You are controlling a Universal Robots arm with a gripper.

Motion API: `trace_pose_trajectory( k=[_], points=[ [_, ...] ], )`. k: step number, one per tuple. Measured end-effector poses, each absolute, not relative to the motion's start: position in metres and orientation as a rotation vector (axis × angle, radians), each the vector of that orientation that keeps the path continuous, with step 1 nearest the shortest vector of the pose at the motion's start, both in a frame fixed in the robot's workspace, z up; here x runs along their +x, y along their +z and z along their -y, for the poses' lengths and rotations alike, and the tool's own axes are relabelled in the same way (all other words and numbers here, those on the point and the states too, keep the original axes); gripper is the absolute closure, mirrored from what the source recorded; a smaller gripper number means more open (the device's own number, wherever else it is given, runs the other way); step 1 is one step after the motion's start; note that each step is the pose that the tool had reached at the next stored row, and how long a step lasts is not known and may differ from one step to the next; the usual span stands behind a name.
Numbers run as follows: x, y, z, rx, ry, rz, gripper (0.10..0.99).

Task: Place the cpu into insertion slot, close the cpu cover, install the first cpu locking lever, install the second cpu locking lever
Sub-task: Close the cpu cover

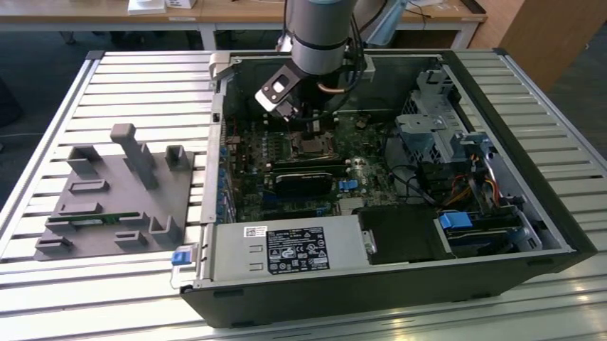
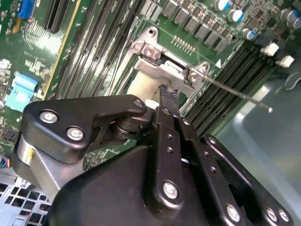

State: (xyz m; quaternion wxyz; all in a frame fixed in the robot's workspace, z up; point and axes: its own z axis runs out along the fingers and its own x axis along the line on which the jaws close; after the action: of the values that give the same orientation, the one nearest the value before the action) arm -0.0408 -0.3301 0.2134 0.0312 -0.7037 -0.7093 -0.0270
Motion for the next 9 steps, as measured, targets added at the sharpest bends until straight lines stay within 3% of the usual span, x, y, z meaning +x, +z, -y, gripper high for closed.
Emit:
trace_pose_trajectory(
  k=[9],
  points=[
    [-0.0456, 0.2037, 0.3301, -2.168, -0.082, 2.186, 0.98]
  ],
)
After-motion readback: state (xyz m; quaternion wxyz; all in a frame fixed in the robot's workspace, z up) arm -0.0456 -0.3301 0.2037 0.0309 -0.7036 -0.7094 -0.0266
